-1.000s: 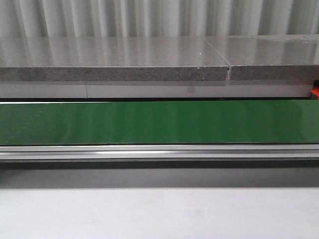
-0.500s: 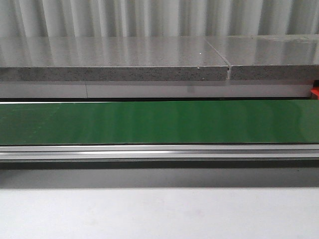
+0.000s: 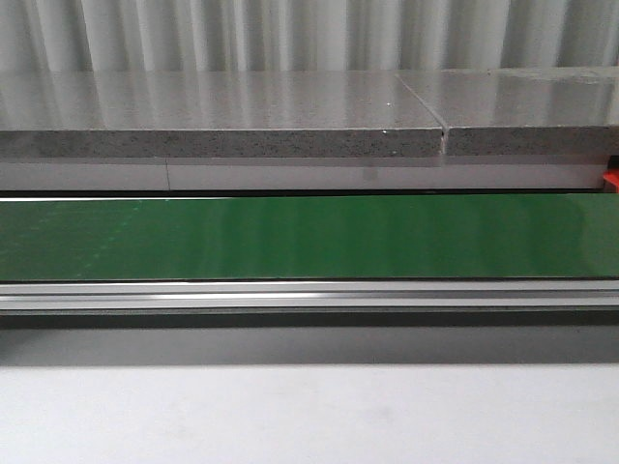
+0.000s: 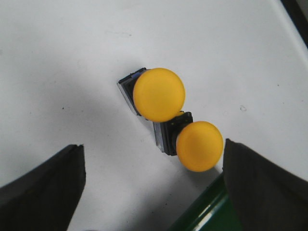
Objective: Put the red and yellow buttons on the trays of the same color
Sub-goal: 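Move the left gripper to the remaining yellow buttons and grasp one, then carry the yellow button onto the belt and open the left gripper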
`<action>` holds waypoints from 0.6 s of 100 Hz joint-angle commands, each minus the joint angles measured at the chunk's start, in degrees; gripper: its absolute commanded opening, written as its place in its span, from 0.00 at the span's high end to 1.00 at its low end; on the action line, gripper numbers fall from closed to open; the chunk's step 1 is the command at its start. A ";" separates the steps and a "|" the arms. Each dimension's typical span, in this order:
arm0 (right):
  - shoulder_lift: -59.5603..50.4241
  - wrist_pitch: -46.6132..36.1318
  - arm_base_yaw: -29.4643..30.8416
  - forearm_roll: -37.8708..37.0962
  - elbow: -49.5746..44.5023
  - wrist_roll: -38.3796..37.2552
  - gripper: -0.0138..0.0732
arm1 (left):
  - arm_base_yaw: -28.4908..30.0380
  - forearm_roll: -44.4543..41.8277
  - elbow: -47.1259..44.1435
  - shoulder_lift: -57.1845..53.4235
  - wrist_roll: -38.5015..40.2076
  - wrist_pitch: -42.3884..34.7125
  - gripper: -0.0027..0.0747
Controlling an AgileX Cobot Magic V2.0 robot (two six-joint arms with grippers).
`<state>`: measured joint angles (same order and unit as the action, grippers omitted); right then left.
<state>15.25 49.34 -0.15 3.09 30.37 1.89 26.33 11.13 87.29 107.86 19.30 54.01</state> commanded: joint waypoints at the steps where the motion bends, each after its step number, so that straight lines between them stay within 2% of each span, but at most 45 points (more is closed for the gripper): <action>1: 0.60 -3.50 -0.04 -0.38 1.28 0.52 0.92 | 0.28 2.44 2.57 -0.57 2.33 -0.39 0.24; 60: 0.60 -3.50 -0.04 -0.38 1.28 0.47 0.92 | 0.28 5.86 9.89 8.92 2.33 -1.55 0.24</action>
<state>15.25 49.43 -0.15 3.09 30.37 1.89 26.49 15.04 95.03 118.94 21.22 53.57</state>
